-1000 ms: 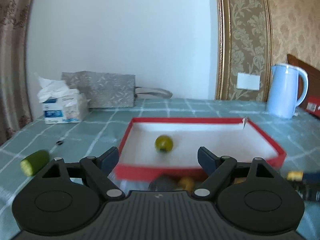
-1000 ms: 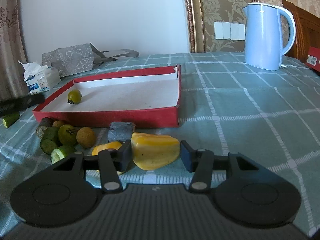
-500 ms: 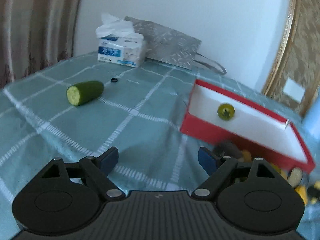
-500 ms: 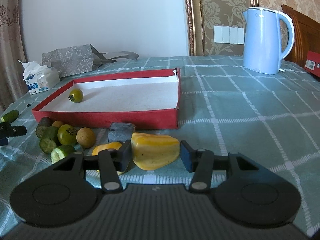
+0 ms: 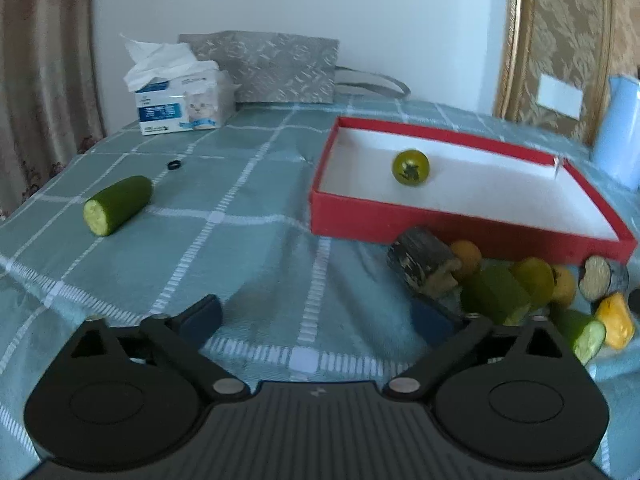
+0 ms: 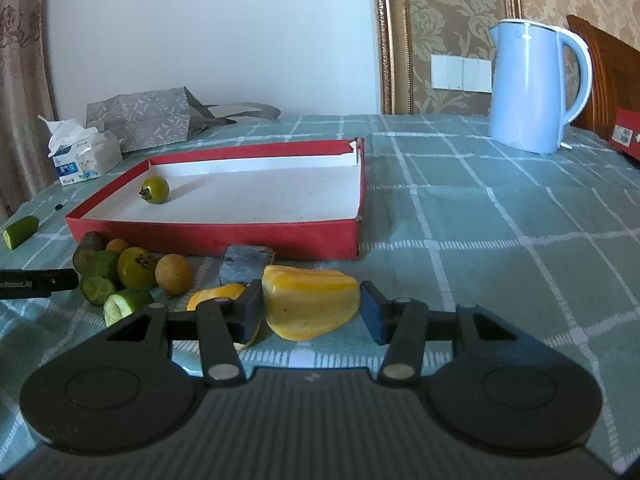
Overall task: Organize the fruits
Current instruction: 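Carry the yellow jackfruit piece into the tray and open the right gripper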
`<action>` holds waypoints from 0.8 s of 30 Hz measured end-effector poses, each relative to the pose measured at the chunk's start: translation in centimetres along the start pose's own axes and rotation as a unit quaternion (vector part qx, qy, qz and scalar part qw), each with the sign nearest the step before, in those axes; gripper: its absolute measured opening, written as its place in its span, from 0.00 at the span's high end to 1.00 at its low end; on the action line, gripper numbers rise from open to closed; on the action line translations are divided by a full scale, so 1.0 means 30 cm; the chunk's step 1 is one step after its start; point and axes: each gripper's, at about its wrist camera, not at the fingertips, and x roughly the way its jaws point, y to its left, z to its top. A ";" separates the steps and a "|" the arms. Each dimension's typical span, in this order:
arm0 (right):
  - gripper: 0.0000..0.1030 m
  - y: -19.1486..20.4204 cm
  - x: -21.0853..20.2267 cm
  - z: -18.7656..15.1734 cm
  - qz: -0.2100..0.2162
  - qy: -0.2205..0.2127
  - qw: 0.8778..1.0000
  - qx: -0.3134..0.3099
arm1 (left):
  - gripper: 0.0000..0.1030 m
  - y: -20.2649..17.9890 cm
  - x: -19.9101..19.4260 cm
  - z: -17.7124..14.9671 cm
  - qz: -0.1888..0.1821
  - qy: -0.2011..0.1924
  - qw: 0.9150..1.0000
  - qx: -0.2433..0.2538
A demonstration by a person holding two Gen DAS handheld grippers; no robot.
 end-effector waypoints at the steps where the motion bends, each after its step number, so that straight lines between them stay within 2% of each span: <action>1: 0.52 0.004 0.002 0.002 0.001 0.002 1.000 -0.004 | 0.00 -0.010 0.004 0.000 0.004 0.003 1.000 0.011; 6: 0.52 0.003 0.002 0.011 0.007 0.004 1.000 -0.008 | 0.00 -0.005 0.006 -0.001 0.001 0.003 1.000 0.011; 15: 0.52 0.034 -0.010 0.088 0.005 -0.026 0.999 -0.043 | 0.00 -0.005 0.006 -0.002 0.001 0.003 1.000 0.011; 21: 0.52 0.062 0.073 0.203 0.000 -0.032 0.997 -0.065 | 0.00 -0.005 0.006 -0.002 0.001 0.003 1.000 0.011; 24: 0.52 0.081 0.174 0.257 -0.010 -0.009 0.997 -0.078 | 0.00 -0.005 0.006 -0.002 0.001 0.003 1.000 0.011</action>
